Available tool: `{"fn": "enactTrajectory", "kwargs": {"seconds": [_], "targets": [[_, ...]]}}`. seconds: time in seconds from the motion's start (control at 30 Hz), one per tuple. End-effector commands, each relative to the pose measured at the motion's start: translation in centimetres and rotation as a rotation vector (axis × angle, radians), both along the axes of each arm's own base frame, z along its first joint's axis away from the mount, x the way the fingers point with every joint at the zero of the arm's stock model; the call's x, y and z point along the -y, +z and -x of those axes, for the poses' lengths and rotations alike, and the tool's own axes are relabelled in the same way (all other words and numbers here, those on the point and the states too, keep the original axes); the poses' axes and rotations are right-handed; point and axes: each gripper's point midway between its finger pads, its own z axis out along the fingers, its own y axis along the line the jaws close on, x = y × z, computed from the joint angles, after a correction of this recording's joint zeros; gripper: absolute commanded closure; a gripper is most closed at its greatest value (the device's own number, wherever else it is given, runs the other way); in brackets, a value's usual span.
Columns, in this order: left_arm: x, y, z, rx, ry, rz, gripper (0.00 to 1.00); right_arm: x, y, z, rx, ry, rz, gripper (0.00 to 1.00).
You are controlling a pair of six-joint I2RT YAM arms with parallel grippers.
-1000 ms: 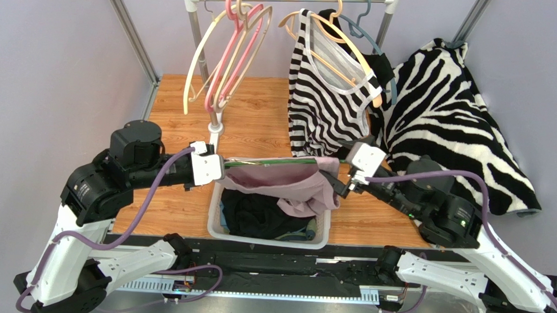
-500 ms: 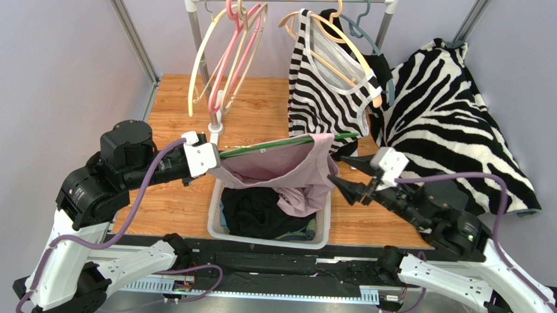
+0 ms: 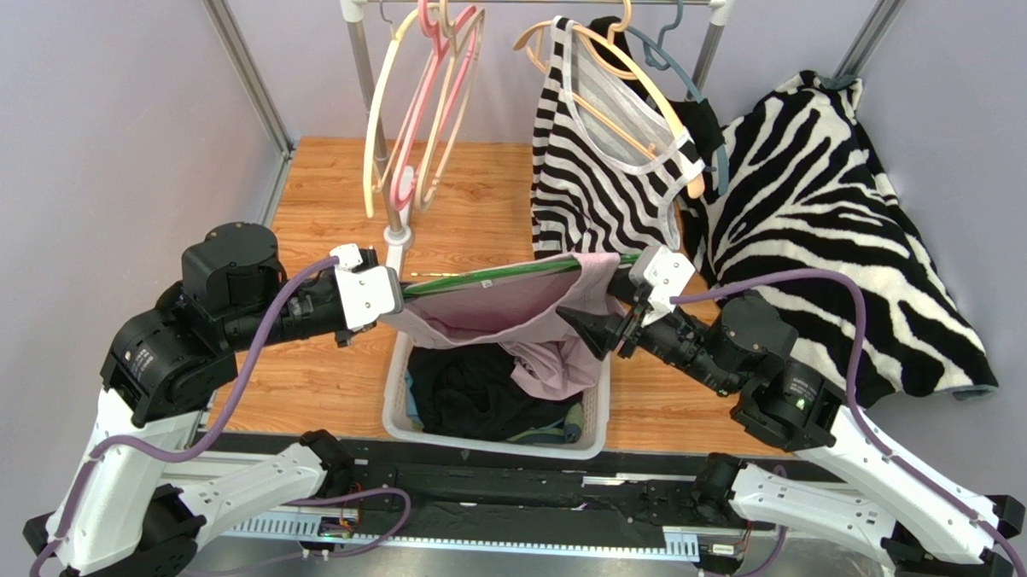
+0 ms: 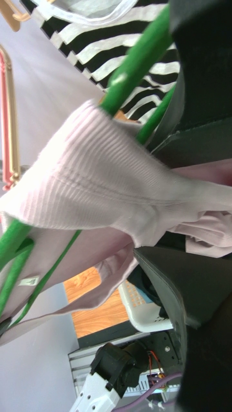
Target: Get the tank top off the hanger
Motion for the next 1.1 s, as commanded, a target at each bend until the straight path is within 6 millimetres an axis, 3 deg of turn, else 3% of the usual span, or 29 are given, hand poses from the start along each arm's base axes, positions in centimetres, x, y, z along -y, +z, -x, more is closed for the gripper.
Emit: {"fn": "enactTrajectory", "kwargs": {"seconds": [0.0, 0.03, 0.07, 0.17, 0.3, 0.43, 0.63, 0.77, 1.07], "targets": [[0.4, 2.5, 0.4, 0.053, -0.024, 0.079, 1.0, -1.4, 4.7, 1.2, 0.031, 0.089, -0.14, 0.52], [0.3, 2.6, 0.4, 0.06, -0.021, 0.078, 1.0, -1.7, 4.7, 1.6, 0.023, 0.114, -0.14, 0.6], [0.3, 2.5, 0.3, 0.061, -0.02, 0.076, 1.0, -1.8, 4.9, 1.8, 0.006, 0.125, -0.146, 0.78], [0.0, 2.1, -0.1, 0.067, 0.002, 0.062, 1.0, -1.7, 4.6, 2.4, -0.031, 0.144, -0.134, 1.0], [-0.5, 1.1, -1.4, 0.082, 0.06, 0.029, 1.0, 0.1, 5.3, 3.5, -0.037, 0.142, -0.162, 1.0], [-0.9, -0.3, -1.7, 0.096, 0.069, -0.022, 1.0, 3.1, 6.2, 2.4, -0.023, 0.003, -0.185, 1.0], [-1.5, -2.3, -0.6, 0.066, 0.029, -0.099, 1.0, 6.9, 7.3, 0.0, 0.006, -0.219, -0.204, 1.0], [-2.1, -3.1, 0.7, -0.014, 0.004, -0.155, 1.0, 8.1, 5.8, -2.2, 0.032, -0.354, -0.122, 1.0], [-3.5, 0.0, 3.2, 0.059, -0.021, -0.091, 1.0, 11.2, 0.5, -6.3, -0.11, -0.529, -0.039, 1.0]]}}
